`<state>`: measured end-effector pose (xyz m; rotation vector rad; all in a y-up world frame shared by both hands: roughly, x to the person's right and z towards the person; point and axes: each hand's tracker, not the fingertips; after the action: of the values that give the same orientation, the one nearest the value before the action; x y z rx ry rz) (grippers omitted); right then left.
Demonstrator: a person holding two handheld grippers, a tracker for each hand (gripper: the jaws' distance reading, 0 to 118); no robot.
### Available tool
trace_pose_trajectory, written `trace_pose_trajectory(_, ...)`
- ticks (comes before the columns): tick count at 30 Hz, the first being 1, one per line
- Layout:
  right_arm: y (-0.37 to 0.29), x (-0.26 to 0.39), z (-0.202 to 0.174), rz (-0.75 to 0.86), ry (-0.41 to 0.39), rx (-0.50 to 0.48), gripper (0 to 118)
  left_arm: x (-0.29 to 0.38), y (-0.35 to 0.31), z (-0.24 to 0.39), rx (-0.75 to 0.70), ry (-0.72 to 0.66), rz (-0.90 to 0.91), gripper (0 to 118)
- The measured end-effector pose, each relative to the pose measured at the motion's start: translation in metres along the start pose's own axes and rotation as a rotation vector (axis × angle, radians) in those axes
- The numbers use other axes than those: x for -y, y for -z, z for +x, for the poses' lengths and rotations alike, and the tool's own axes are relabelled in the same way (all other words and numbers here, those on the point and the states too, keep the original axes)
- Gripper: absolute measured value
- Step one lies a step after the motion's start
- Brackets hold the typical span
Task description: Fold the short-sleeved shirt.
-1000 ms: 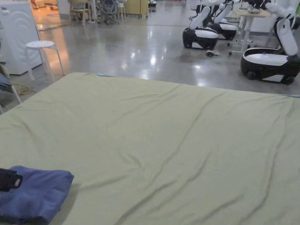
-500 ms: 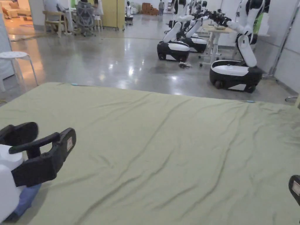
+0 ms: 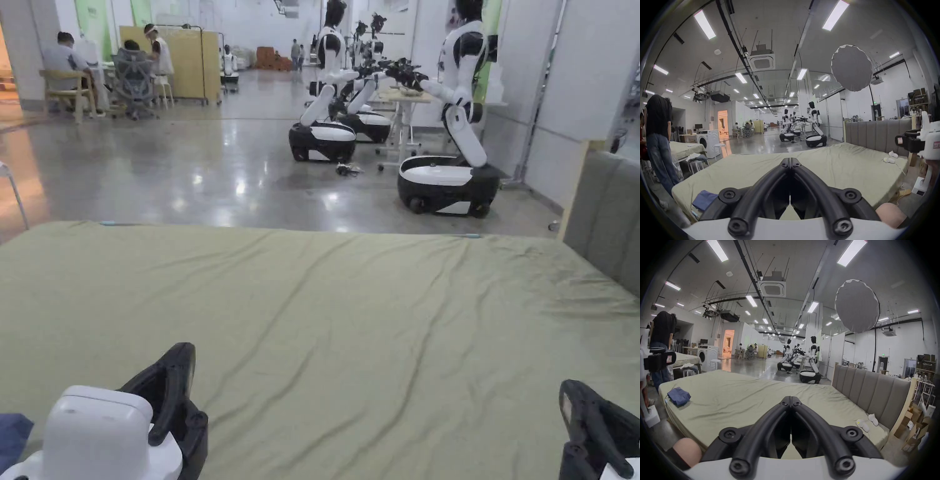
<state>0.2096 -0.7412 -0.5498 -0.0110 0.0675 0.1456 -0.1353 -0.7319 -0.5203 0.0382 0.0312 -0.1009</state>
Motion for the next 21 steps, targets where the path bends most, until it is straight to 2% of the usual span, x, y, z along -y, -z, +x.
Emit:
trace_pose_trajectory(2,-0.003,-0.001,0.003,0.025,0.033,0.002,0,-0.003,-0.001,0.002,-0.013,0.012,0.009,0)
trace_pose_trajectory(13,0.002,-0.003,0.003,0.032,0.042,0.011,0,-0.003,0.010,0.000,-0.046,0.045,0.014,0)
trace_pose_trajectory(21,-0.001,-0.007,0.003,0.050,0.049,0.011,3,-0.008,0.008,-0.003,-0.050,0.011,0.015,0)
